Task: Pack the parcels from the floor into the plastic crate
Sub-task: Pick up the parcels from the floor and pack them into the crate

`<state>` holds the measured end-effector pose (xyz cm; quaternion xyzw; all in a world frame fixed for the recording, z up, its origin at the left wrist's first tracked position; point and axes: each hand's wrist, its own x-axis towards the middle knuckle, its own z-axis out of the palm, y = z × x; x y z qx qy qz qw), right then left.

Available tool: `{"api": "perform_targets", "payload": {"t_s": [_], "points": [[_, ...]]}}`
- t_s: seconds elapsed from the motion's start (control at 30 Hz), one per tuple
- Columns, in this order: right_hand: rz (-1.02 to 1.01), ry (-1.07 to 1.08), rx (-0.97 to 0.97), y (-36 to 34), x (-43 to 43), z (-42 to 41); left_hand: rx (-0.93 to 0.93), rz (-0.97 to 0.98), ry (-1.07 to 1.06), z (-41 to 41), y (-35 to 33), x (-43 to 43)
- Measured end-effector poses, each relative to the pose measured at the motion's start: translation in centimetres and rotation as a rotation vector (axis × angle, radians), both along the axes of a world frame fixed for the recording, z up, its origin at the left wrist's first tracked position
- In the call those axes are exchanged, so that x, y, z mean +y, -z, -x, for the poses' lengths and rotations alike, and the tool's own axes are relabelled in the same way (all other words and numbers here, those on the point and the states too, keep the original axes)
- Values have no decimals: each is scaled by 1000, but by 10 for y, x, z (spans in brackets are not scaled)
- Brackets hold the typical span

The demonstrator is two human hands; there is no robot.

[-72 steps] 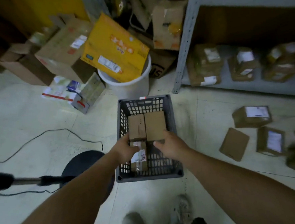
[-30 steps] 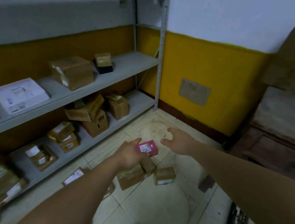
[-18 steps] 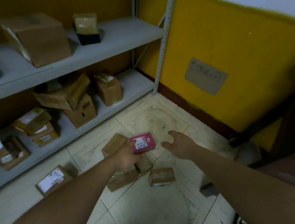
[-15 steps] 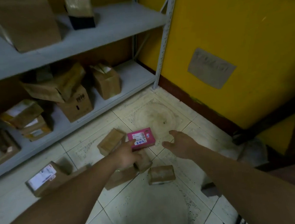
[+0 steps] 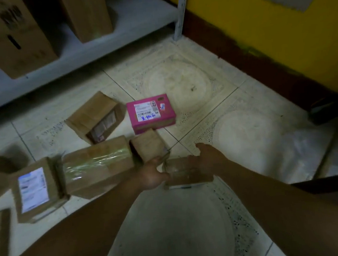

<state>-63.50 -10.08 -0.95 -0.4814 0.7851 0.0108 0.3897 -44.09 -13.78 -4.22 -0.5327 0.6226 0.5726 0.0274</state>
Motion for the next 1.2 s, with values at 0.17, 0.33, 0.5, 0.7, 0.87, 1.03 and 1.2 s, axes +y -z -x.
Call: {"api": "perform_targets", "payload": {"t_s": [0.17, 0.33, 0.5, 0.7, 0.87, 1.03, 1.2], "points": [[20, 125, 43, 73, 12, 14, 196, -77, -32, 22, 46, 17], [3, 349, -95, 93, 19, 9, 181, -103, -179, 30, 60, 21], [122, 374, -83, 37, 28, -4, 240, -49, -305, 23, 0, 23], [150, 362, -88, -126, 26, -35, 297, 51, -422, -8, -148, 24], [207, 338, -93, -287, 26, -67, 337, 129, -465, -48, -308, 24], [324, 287, -123, -445, 28, -106, 381, 236, -499, -90, -459, 34], [501, 255, -274, -559, 43, -141, 519, 318, -649, -130, -578, 56]]}}
